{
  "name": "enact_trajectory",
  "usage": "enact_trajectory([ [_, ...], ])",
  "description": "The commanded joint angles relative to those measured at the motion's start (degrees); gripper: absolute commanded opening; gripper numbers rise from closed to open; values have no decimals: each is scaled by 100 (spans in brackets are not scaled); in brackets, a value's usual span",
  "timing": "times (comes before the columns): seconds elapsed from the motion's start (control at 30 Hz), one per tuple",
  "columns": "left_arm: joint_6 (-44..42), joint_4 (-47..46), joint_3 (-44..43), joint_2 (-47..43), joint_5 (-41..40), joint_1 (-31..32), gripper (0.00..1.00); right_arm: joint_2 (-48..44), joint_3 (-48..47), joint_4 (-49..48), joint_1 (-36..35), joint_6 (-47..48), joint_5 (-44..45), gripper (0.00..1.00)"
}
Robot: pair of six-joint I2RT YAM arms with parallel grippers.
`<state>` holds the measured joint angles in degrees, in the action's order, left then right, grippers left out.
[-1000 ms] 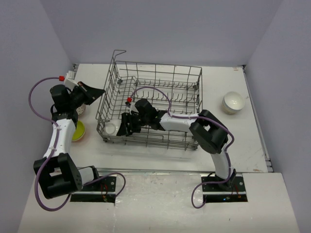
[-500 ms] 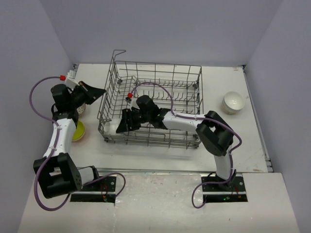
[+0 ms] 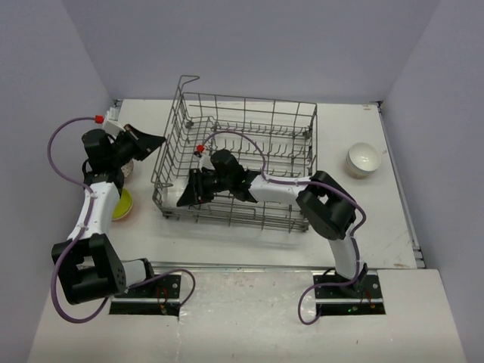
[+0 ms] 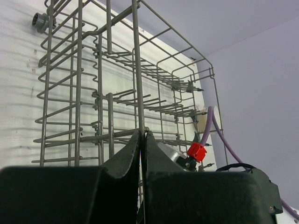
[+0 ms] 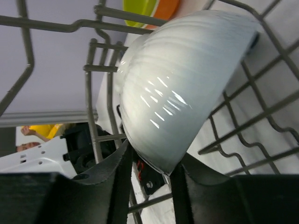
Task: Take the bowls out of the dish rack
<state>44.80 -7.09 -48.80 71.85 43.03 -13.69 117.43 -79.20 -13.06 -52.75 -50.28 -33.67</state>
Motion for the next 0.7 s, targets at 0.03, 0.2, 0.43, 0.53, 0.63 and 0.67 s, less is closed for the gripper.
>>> enact_trajectory([
  [0.03, -147, 243, 2, 127, 321, 297, 0, 263, -157, -1066, -16, -508, 141, 22],
  [0.2, -173, 252, 19, 136, 303, 297, 0, 140, 212, -1787, 10, -772, 177, 0],
  [0.43, -217, 287, 19, 136, 285, 297, 0, -167, 660, -2541, 229, -1000, -87, 0],
  [0.53, -278, 331, 37, 145, 268, 297, 0, -124, 853, -3104, 405, -1464, -393, 0],
  [0.63, -287, 340, 37, 145, 259, 297, 0, -167, 1029, -3878, 494, -1888, -552, 0],
  [0.67, -270, 340, 28, 153, 268, 297, 0, -194, 994, -4097, 503, -1967, -614, 0],
])
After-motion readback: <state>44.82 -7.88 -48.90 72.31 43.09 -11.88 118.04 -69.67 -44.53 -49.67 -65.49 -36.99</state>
